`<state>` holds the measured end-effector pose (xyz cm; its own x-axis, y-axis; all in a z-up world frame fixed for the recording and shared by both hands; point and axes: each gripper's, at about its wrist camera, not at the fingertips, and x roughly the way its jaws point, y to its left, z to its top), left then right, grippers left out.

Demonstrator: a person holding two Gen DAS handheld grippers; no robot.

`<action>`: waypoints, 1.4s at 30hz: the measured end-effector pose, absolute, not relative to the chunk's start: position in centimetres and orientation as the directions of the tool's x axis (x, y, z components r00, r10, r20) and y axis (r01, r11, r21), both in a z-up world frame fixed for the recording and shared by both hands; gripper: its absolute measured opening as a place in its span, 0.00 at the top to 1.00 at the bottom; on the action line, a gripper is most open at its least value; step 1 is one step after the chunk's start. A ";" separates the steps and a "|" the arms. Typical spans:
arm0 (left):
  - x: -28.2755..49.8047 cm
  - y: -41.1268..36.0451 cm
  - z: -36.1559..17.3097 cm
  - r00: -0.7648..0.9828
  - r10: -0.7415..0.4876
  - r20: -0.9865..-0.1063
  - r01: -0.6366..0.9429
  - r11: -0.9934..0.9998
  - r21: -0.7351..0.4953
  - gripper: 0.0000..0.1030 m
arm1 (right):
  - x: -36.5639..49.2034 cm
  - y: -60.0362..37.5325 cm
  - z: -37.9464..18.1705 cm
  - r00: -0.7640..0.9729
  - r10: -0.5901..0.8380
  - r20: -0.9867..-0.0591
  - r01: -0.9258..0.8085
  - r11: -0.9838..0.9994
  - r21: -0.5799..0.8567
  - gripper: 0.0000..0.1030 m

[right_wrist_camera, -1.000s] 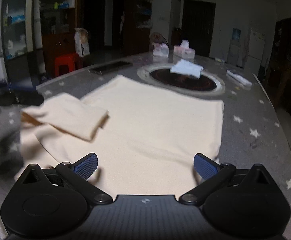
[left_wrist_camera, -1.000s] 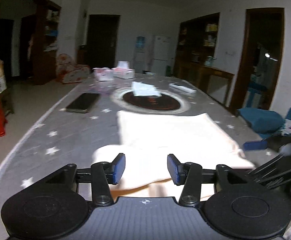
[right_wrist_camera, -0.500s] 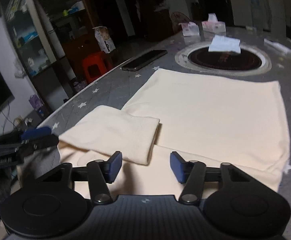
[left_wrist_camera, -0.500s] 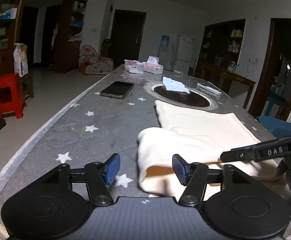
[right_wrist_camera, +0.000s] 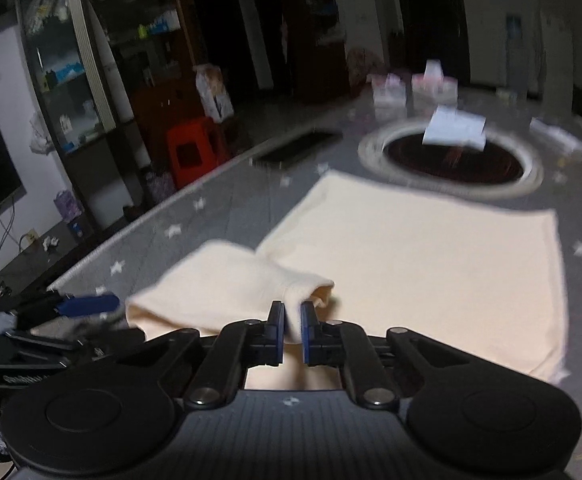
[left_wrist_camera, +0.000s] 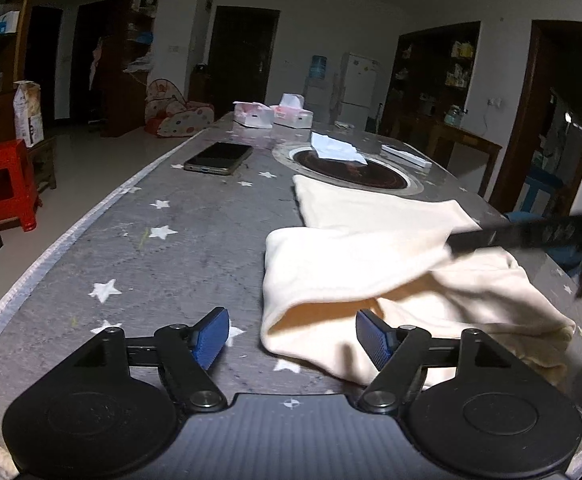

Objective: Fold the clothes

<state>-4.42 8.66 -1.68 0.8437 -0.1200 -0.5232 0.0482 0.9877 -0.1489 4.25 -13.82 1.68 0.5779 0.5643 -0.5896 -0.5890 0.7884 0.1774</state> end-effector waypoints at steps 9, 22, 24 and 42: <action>-3.9 6.1 -2.2 0.836 -0.119 -0.535 0.098 0.993 -0.067 0.28 | 1.0 -17.5 7.6 0.719 0.525 -0.455 -0.572 0.819 0.041 0.93; -4.7 6.9 -2.2 0.825 -0.099 -0.556 0.119 0.993 0.001 0.31 | -0.4 -21.9 1.3 0.671 0.388 -0.632 -0.457 0.887 0.059 0.91; -5.0 7.5 -2.0 0.818 -0.107 -0.565 0.134 0.991 0.006 0.31 | -0.7 -22.4 0.4 0.654 0.374 -0.658 -0.451 0.891 0.058 0.91; 0.9 4.6 1.0 0.799 -0.321 -0.509 0.308 0.945 -0.113 0.51 | 2.3 -19.5 0.1 0.681 0.429 -0.593 -0.508 0.860 0.039 0.89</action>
<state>0.92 4.59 0.98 0.7987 -0.3209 -0.5091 0.3076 0.9448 -0.1129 2.28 -19.47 0.09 0.6811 0.4295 -0.5930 -0.5083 0.8603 0.0393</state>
